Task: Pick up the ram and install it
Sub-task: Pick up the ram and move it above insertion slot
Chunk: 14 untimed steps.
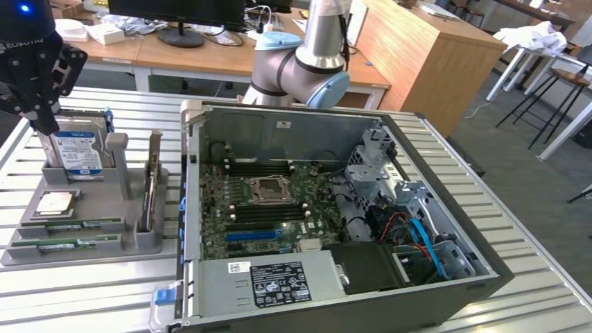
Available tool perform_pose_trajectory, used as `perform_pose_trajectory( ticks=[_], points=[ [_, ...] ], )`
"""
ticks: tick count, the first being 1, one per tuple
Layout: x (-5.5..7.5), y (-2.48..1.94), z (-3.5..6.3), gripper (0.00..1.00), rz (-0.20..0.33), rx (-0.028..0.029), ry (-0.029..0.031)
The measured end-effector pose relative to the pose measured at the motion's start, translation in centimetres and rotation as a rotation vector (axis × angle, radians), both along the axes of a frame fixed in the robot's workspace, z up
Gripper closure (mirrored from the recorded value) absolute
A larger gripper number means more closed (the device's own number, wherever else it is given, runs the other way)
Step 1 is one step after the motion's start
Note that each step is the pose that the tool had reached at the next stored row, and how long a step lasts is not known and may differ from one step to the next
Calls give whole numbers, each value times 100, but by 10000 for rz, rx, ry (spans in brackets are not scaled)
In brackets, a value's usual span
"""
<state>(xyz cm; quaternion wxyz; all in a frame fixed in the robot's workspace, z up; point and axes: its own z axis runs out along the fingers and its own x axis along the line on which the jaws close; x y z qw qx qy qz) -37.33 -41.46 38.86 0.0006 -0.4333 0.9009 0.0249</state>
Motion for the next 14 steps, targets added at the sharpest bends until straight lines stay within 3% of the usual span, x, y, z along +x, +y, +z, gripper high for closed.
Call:
perform_pose_trajectory(
  ticks=[14],
  points=[
    [0,0,0,90,1052,-20,1]
  ],
)
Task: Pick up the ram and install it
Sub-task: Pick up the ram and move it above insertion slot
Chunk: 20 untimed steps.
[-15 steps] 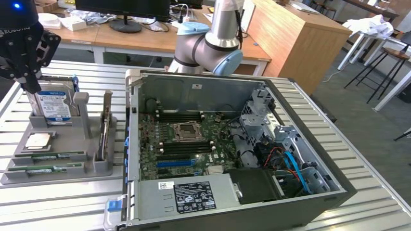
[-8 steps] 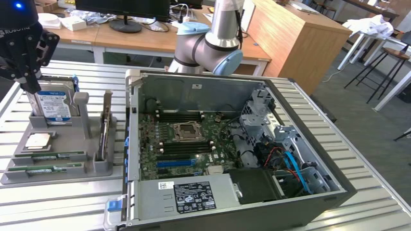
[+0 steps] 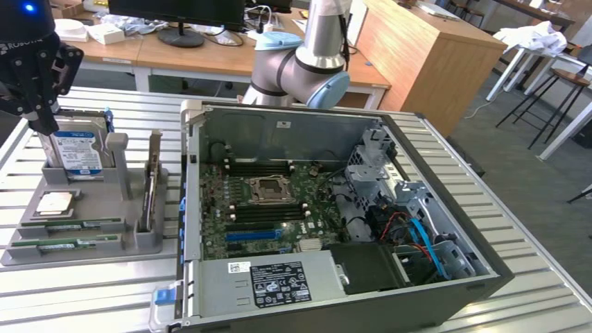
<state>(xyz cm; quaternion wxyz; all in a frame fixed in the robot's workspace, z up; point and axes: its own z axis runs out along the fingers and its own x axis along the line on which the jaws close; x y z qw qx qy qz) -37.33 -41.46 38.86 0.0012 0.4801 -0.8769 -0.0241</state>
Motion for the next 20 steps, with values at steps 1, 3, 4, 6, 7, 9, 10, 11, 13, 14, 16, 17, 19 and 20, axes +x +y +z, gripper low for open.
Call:
perform_pose_trajectory(
  ticks=[1,3,4,6,7,9,10,11,13,14,16,17,19,20],
  points=[
    [0,0,0,90,69,0,0],
    [0,0,0,90,136,-3,0],
    [0,0,0,90,136,-3,0],
    [0,0,0,90,137,-3,-1],
    [0,0,0,90,137,-3,0],
    [0,0,0,90,138,-3,0],
    [0,0,0,90,167,-3,0],
    [0,0,0,90,231,-3,-1],
    [0,0,0,90,478,-3,-1],
    [0,0,0,90,652,-2,-1],
    [0,0,0,90,1011,-2,0],
    [0,0,-1,90,1191,-2,0],
    [0,0,-1,90,1568,-3,0],
    [0,0,-1,90,1747,-3,-1]
  ],
)
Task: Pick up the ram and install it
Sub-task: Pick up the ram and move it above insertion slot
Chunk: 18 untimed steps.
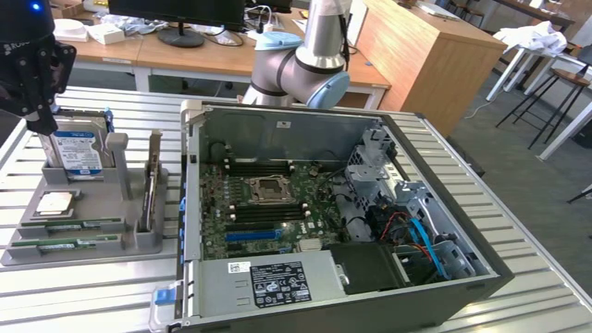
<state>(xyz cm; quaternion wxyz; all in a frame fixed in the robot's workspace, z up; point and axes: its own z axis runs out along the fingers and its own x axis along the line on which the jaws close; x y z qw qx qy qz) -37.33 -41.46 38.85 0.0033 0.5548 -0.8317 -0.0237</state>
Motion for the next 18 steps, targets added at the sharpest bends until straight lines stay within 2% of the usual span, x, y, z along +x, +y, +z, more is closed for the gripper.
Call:
perform_pose_trajectory(
  ticks=[18],
  points=[
    [0,0,-2,90,3270,0,0]
  ],
)
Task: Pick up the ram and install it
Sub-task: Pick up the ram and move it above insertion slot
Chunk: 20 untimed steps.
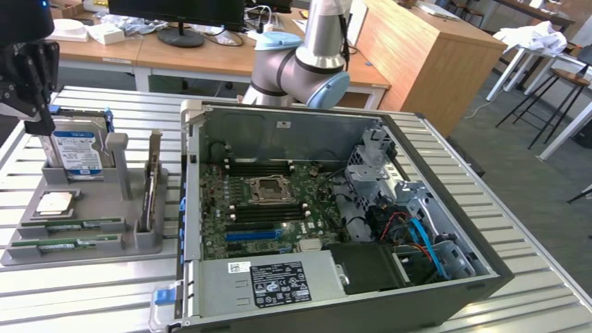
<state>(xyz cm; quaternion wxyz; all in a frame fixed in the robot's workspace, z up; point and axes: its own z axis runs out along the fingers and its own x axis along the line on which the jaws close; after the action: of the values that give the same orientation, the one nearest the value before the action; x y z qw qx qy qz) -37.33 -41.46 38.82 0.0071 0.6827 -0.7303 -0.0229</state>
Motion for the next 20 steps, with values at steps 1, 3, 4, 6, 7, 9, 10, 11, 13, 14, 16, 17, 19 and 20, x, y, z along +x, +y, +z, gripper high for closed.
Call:
perform_pose_trajectory(
  ticks=[1,3,4,6,7,9,10,11,13,14,16,17,19,20],
  points=[
    [0,0,0,90,179,0,0],
    [0,0,0,90,550,0,0],
    [0,0,0,90,730,-1,0],
    [0,0,-1,90,1076,0,0],
    [0,0,0,90,1213,0,1],
    [0,0,0,90,1266,-1,0],
    [0,0,0,90,1267,-1,1],
    [0,0,-1,90,1267,0,0],
    [0,0,-1,90,1267,0,0],
    [0,0,-1,90,1267,0,0],
    [0,0,-2,90,1267,-1,0],
    [0,0,-3,90,1261,-1,1],
    [0,0,-6,90,1227,-1,0],
    [0,0,-8,90,1193,-1,0]
  ],
)
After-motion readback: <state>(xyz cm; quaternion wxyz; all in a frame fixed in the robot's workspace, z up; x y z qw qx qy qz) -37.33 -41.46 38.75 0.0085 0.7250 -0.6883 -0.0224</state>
